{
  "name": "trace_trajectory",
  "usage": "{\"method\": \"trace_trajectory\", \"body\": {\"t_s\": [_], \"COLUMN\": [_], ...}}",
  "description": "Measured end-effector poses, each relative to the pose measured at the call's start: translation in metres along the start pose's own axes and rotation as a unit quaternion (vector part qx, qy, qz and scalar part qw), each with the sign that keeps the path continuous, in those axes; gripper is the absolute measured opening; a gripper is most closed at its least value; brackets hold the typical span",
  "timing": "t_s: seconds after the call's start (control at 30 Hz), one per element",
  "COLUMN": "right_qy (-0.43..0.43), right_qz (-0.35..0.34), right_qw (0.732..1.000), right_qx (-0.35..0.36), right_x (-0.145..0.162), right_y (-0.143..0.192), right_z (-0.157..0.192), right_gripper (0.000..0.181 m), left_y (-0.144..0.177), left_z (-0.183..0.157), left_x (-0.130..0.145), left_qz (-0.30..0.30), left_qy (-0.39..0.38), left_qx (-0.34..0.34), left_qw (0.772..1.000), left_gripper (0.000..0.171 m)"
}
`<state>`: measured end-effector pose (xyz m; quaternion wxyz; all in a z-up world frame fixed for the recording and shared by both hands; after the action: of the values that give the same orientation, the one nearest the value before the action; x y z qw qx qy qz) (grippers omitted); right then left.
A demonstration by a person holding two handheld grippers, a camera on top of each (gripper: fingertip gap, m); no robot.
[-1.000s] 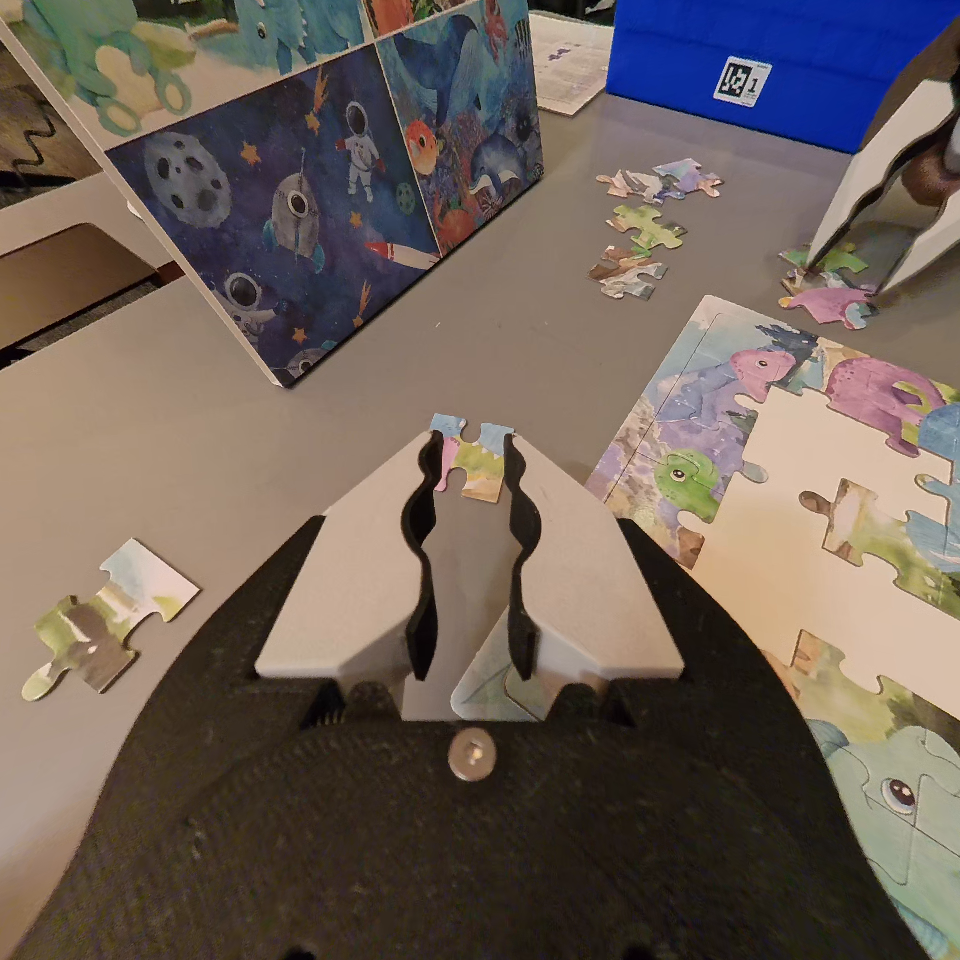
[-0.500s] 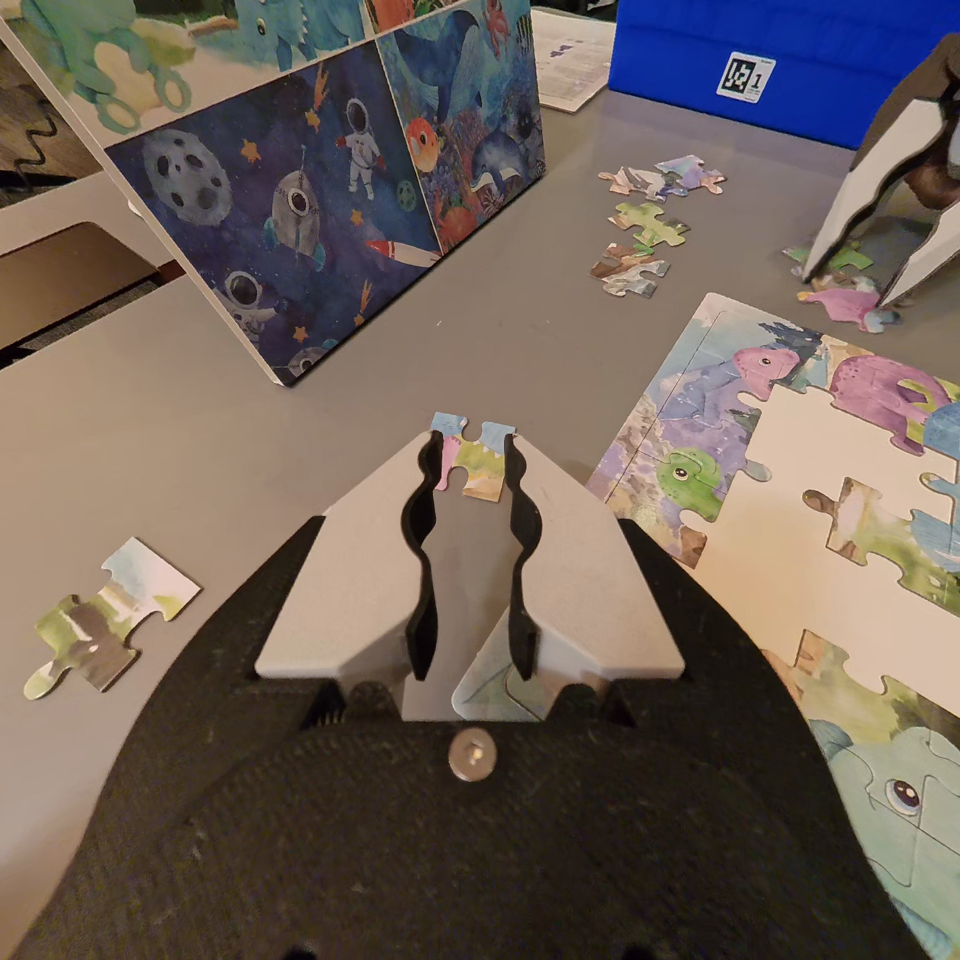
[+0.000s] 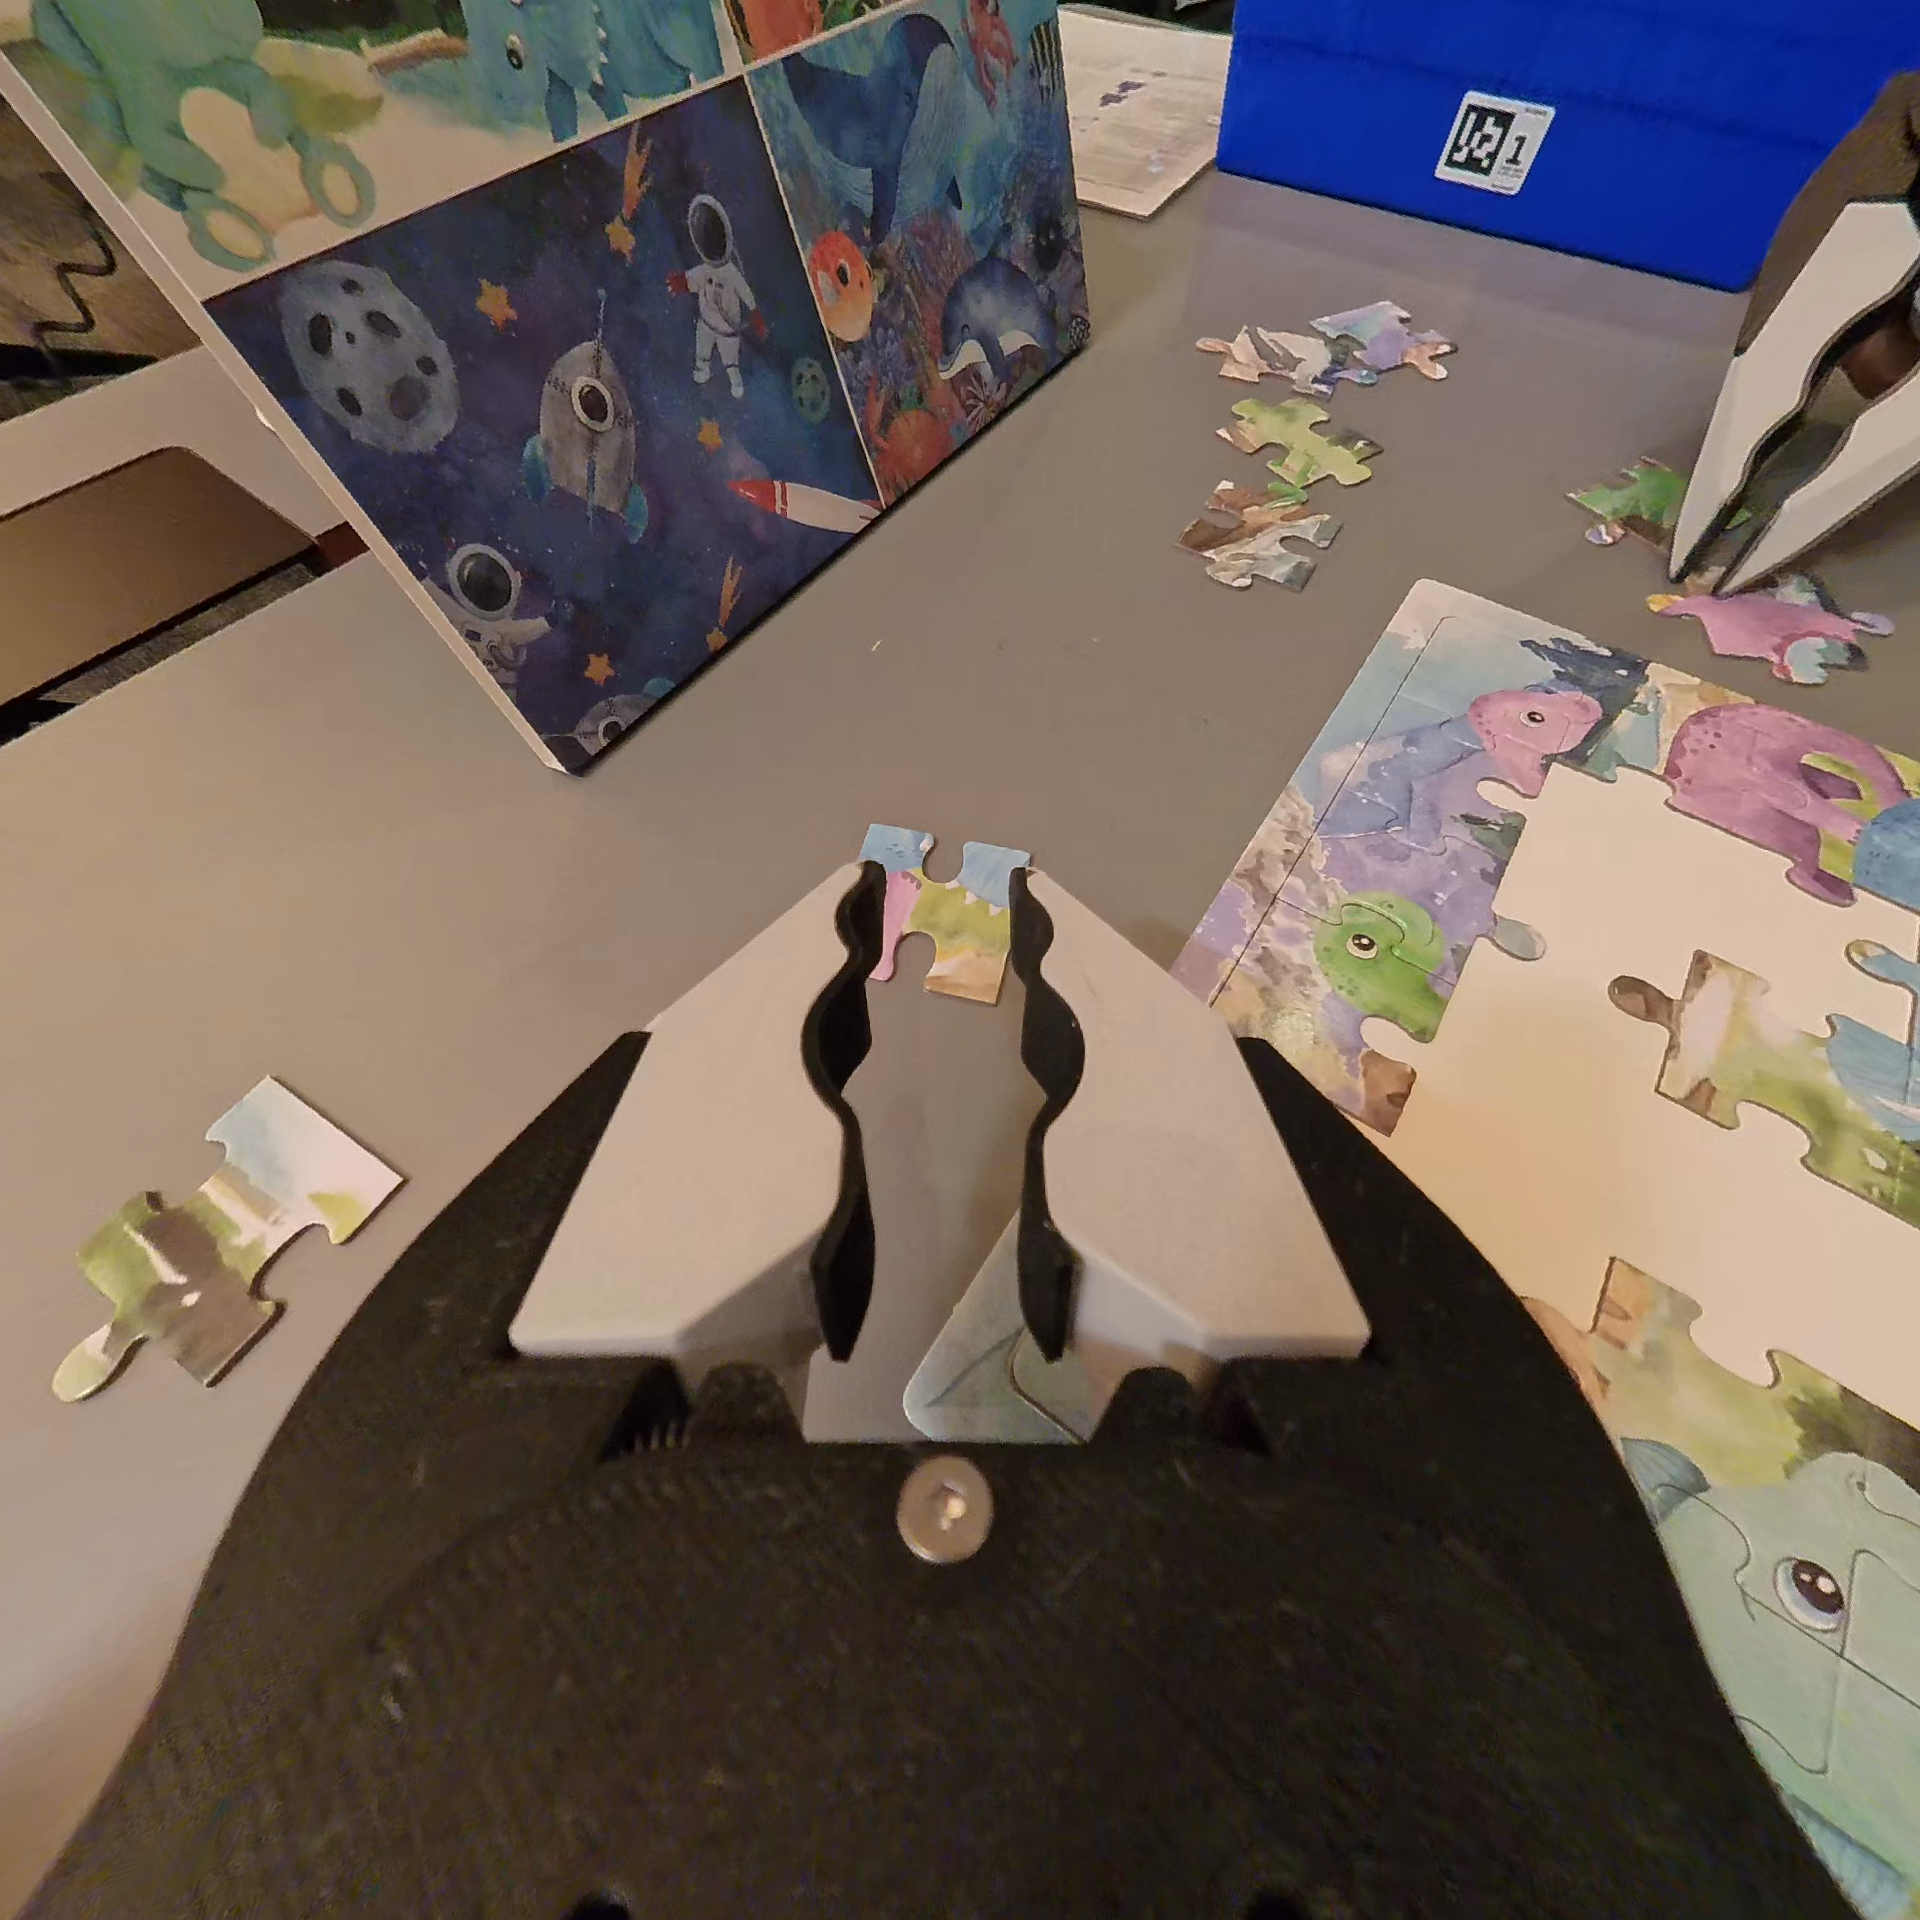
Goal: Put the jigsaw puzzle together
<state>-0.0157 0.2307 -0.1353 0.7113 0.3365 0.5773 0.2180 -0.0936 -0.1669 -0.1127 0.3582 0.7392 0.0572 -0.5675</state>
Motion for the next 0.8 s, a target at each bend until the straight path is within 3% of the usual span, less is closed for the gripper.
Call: {"method": "trace_trajectory", "body": {"t_s": [0.5,0.8], "right_qy": [-0.024,-0.096], "right_qz": [-0.016,-0.013], "right_qw": [1.000,0.993], "right_qx": [0.010,0.062], "right_x": [0.009,0.041], "right_y": [0.005,0.030], "right_z": [0.004,0.057], "right_gripper": [0.007,0.012], "left_y": [0.000,0.002], "left_z": [0.001,0.001], "left_x": [0.000,-0.001], "left_qz": [-0.001,-0.010], "left_qy": [0.000,0.000], "left_qx": [-0.002,-0.002], "left_qw": [1.000,1.000], "left_gripper": [0.022,0.022]}}
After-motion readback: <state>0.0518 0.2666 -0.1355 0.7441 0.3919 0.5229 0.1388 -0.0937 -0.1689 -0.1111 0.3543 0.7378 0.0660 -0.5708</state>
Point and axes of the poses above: each gripper's, where its closed fingertips meet, y back along the fingers, x out of its underside, z = x × y across the jaws, the point moved 10 cm from there along y, back along the fingers, and after that the axes turned 6 degrees about y, right-handed, at the moved point
